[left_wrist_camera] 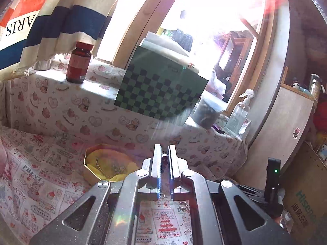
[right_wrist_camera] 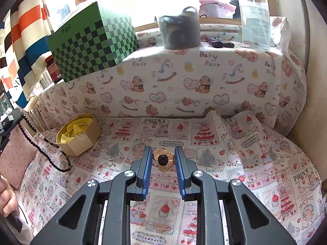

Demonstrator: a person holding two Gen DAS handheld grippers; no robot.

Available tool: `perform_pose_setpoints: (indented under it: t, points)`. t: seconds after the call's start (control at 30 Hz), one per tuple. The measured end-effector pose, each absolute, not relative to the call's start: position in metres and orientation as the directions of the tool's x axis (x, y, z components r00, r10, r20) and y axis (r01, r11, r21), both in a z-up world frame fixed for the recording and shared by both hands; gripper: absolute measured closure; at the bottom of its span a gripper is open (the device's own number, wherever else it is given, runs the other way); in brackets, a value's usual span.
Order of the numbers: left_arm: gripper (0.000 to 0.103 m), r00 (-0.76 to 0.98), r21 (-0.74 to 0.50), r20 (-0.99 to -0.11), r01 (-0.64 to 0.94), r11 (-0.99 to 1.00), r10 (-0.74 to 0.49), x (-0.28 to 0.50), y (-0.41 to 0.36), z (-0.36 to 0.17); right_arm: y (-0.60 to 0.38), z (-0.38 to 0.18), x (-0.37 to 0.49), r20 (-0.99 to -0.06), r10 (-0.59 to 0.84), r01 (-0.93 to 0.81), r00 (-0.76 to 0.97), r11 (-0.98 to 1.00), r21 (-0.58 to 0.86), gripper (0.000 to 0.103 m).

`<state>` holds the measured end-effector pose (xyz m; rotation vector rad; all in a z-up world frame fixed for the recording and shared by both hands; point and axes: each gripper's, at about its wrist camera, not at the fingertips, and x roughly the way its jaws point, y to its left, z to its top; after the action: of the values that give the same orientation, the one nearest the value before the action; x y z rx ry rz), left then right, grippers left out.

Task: Organize jewelry
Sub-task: 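Carry the bead bracelet into the box and open left while right holds the earring, then lower the gold earring into the box and open the right tool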

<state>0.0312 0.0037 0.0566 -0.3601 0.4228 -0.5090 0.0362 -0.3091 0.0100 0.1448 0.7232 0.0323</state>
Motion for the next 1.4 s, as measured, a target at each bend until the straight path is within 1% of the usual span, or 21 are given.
perform_pose_setpoints:
  t: [0.07, 0.13, 0.33, 0.5, 0.77, 0.9, 1.0, 1.03, 1.07, 1.13, 1.23, 1.37, 1.4]
  points:
    - [0.098, 0.810, -0.423, -0.260, 0.394, 0.816, -0.525, 0.025, 0.008, 0.061, -0.308, 0.010, 0.036, -0.656, 0.081, 0.017, 0.750, 0.990, 0.142, 0.079]
    - [0.098, 0.820, -0.431, -0.243, 0.387, 0.815, -0.518, 0.025, 0.014, 0.063, -0.307, 0.010, 0.036, -0.655, 0.084, 0.013, 0.751, 0.990, 0.142, 0.079]
    - [0.098, 0.834, -0.478, -0.242, 0.342, 0.809, -0.496, 0.034, 0.032, 0.061, -0.304, 0.008, 0.035, -0.657, 0.085, 0.006, 0.749, 0.991, 0.134, 0.079]
    - [0.098, 0.846, -0.476, -0.265, 0.302, 0.826, -0.463, 0.050, 0.037, 0.074, -0.304, 0.007, 0.035, -0.656, 0.087, 0.003, 0.749, 0.991, 0.135, 0.079]
    - [0.098, 0.863, -0.417, -0.309, 0.255, 0.872, -0.400, 0.092, 0.031, 0.101, -0.304, 0.006, 0.037, -0.660, 0.087, 0.008, 0.746, 0.990, 0.140, 0.079]
    - [0.098, 0.867, -0.374, -0.342, 0.228, 0.899, -0.362, 0.109, 0.023, 0.101, -0.304, 0.005, 0.037, -0.660, 0.089, 0.006, 0.746, 0.990, 0.141, 0.079]
    - [0.098, 0.854, -0.352, -0.387, 0.210, 0.912, -0.346, 0.119, 0.018, 0.090, -0.304, 0.005, 0.036, -0.655, 0.082, 0.013, 0.751, 0.990, 0.139, 0.079]
    - [0.096, 0.850, -0.339, -0.407, 0.200, 0.919, -0.335, 0.121, 0.016, 0.085, -0.304, 0.005, 0.036, -0.655, 0.083, 0.013, 0.751, 0.990, 0.140, 0.079]
    - [0.086, 0.847, -0.314, -0.425, 0.192, 0.930, -0.319, 0.122, 0.013, 0.080, -0.304, 0.005, 0.036, -0.655, 0.083, 0.012, 0.751, 0.990, 0.140, 0.079]
    - [0.074, 0.843, -0.273, -0.443, 0.197, 0.941, -0.305, 0.119, 0.009, 0.072, -0.304, 0.005, 0.036, -0.656, 0.080, 0.015, 0.751, 0.990, 0.139, 0.079]
    - [0.067, 0.849, -0.242, -0.447, 0.189, 0.952, -0.282, 0.107, 0.010, 0.062, -0.303, 0.004, 0.036, -0.655, 0.080, 0.013, 0.752, 0.990, 0.137, 0.079]
    - [0.051, 0.858, -0.266, -0.432, 0.174, 0.948, -0.279, 0.086, 0.022, 0.052, -0.303, 0.004, 0.036, -0.655, 0.083, 0.012, 0.751, 0.990, 0.140, 0.079]
    - [0.048, 0.860, -0.266, -0.431, 0.169, 0.949, -0.274, 0.081, 0.024, 0.049, -0.302, 0.004, 0.036, -0.655, 0.085, 0.010, 0.751, 0.990, 0.141, 0.079]
